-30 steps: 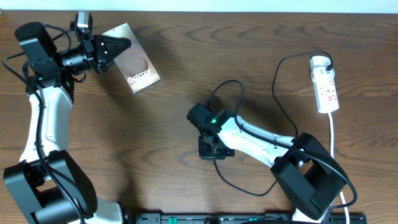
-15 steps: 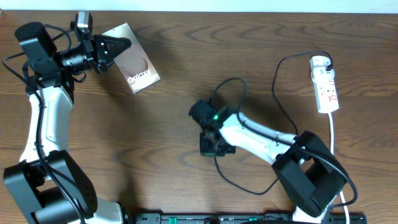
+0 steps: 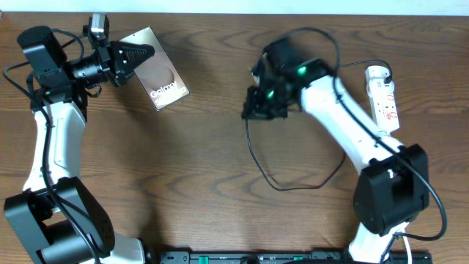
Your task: Plug charger to phone and switch on socket
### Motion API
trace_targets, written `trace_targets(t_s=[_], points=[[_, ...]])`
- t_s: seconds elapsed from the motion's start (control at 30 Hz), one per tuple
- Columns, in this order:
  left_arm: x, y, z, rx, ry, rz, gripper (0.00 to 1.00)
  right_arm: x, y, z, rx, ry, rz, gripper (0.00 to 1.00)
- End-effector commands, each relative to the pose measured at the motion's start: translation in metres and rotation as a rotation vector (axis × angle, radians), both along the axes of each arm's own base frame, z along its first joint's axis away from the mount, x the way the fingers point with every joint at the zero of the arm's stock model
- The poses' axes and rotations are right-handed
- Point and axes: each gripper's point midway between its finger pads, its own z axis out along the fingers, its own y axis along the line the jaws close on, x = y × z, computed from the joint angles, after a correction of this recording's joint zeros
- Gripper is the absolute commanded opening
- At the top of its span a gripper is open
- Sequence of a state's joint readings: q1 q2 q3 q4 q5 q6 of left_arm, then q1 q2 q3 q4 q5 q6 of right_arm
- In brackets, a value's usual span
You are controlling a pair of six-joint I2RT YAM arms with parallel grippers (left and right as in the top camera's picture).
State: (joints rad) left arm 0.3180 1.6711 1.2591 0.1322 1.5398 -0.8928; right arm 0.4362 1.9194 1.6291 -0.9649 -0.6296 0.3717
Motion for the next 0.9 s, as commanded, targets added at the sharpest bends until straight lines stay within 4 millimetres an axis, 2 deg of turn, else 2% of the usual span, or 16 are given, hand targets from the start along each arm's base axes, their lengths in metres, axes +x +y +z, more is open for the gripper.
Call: trace_targets(t_s=[0.0, 0.17, 0.23, 0.3, 0.5, 0.6, 0.67, 0.73, 0.8, 0.83, 0.87], points=[[-0.006, -0.002, 0.01, -0.001, -0.032, -0.03, 0.07, -0.028, 0.023, 0.057, 0.392, -0.105, 0.325, 0.01], [-0.006, -0.002, 0.01, 0.002, -0.039, -0.03, 0.07, -0.055, 0.015, 0.065, 0.494, -0.236, 0.538, 0.01], [-0.006, -0.002, 0.01, 0.002, -0.04, -0.031, 0.07, -0.071, 0.015, 0.073, 0.572, -0.3, 0.635, 0.01], [-0.006, -0.003, 0.01, 0.002, -0.039, -0.033, 0.07, -0.079, 0.017, 0.077, 0.612, -0.34, 0.684, 0.01], [-0.006, -0.006, 0.01, 0.002, -0.04, -0.041, 0.07, -0.087, 0.026, 0.078, 0.64, -0.393, 0.747, 0.01], [-0.006, -0.007, 0.01, 0.006, -0.05, -0.044, 0.07, -0.087, 0.028, 0.072, 0.599, -0.392, 0.761, 0.01], [-0.006, -0.007, 0.01, 0.007, -0.052, -0.044, 0.07, -0.079, 0.027, 0.058, 0.493, -0.335, 0.718, 0.01], [-0.006, -0.007, 0.01, 0.007, -0.052, -0.044, 0.07, -0.059, 0.019, 0.03, 0.277, -0.245, 0.588, 0.01], [-0.006, -0.007, 0.01, 0.007, -0.053, -0.044, 0.07, -0.029, -0.007, -0.008, -0.057, -0.169, 0.36, 0.01], [-0.006, -0.007, 0.01, 0.007, -0.053, -0.043, 0.07, -0.014, -0.035, -0.03, -0.297, -0.139, 0.202, 0.01], [-0.006, -0.007, 0.01, 0.007, -0.053, -0.044, 0.07, -0.013, -0.044, -0.036, -0.359, -0.128, 0.169, 0.01]])
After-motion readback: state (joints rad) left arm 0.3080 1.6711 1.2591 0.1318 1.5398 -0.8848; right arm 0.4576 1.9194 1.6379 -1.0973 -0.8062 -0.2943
